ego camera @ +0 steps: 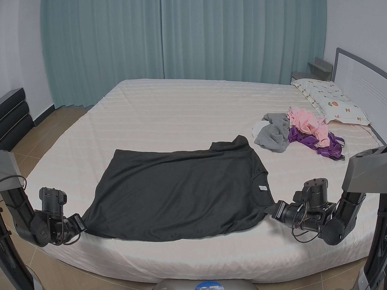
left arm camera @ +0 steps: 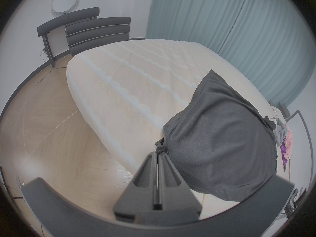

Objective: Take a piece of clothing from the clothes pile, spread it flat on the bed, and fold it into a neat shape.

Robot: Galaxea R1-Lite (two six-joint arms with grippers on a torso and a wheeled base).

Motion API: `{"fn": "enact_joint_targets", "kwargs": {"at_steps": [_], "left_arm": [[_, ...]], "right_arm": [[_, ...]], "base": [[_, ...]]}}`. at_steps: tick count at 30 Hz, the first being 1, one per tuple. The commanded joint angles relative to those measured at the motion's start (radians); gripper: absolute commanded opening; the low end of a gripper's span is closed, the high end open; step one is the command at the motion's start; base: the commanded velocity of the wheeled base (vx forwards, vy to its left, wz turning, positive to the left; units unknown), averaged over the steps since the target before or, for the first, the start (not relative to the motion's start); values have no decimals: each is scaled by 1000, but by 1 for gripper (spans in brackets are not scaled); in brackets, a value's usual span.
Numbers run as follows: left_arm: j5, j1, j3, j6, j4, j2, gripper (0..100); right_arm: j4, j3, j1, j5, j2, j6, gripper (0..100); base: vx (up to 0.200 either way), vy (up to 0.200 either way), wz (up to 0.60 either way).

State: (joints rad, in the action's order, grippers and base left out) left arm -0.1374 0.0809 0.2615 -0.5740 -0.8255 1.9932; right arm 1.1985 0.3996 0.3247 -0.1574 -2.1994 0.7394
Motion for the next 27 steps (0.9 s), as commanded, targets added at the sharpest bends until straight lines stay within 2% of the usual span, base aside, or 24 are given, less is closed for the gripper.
{"fn": "enact_joint_targets", "kwargs": {"at_steps": [1,5,7,8,9,14,27], "left_arm": [[-1,-1,22,-18,-1,7,0],[-1,-3,42,-58,-17,13,0],[-1,-3,42,-59,-17,13,0],[-2,-4,44,-72,-52,35,0],[-2,-4,44,-72,-52,35,0],[-2,-7,42,-95,-129,90,0],[-2,-26,44,-116,-133,118,0]], "right_arm": [[-22,67,-18,-1,20,0,0],[-145,211,-29,-4,-3,0,0],[-152,222,-30,-4,-7,0,0],[-209,320,-32,-2,-51,2,0],[-209,320,-32,-2,-51,2,0],[-309,533,-30,6,-149,12,0],[-410,855,-21,104,-333,14,0]], "base": [[0,0,0],[0,0,0],[0,0,0],[0,0,0],[0,0,0],[0,0,0],[0,0,0]]}}
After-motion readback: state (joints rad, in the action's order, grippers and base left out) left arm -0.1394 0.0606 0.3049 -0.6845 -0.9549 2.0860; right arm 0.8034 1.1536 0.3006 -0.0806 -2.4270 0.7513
